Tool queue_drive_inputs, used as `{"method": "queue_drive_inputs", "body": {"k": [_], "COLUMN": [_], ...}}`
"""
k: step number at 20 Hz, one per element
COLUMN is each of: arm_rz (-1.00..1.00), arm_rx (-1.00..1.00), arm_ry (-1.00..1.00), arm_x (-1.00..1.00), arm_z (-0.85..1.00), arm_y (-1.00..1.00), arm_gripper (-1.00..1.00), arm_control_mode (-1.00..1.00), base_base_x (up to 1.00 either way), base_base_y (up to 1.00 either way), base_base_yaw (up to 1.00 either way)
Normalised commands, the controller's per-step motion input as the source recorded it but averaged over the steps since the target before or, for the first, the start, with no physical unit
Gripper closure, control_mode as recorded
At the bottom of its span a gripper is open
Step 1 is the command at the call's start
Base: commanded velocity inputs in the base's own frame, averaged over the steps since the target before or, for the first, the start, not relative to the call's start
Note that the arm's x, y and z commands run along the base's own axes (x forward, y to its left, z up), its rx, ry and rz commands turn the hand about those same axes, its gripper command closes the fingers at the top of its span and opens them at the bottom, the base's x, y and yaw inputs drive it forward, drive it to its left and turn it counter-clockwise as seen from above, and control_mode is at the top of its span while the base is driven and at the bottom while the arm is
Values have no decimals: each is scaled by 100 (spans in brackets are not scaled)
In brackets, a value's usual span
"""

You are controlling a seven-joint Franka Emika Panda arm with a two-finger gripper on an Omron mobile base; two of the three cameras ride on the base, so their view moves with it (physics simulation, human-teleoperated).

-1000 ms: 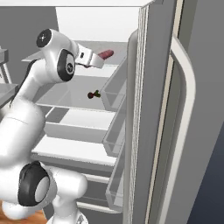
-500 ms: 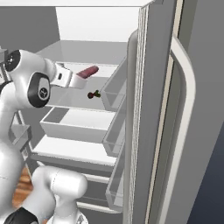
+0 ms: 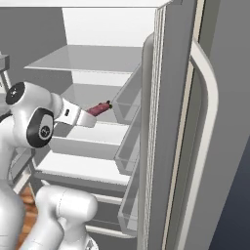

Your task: Move the beet and salami from the top shelf to the second highest shelf to make space. Then, place the pitcher from the counter on the cleared top shelf.

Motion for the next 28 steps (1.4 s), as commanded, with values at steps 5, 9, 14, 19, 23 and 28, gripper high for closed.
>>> {"method": "queue_drive_inputs", "body": {"k": [5, 9, 14, 19, 23, 28], "arm_rz": [4, 12, 13, 10, 3, 0], "arm_rx": [0, 0, 1, 1, 0, 0], "arm_ry": [5, 1, 0, 1, 7, 7], "arm_x": [42, 79, 86, 94, 99, 86], "arm_z": [-41, -33, -23, -18, -13, -23], "arm_y": [-37, -21, -16, -2, 0, -4], "arm_gripper": [100, 100, 100, 100, 100, 100], "arm_control_mode": [-100, -100, -100, -100, -100, -100], "base_base_x": [0, 0, 0, 0, 0, 0], "base_base_y": [0, 0, 0, 0, 0, 0], "base_base_yaw": [0, 0, 0, 0, 0, 0]}}
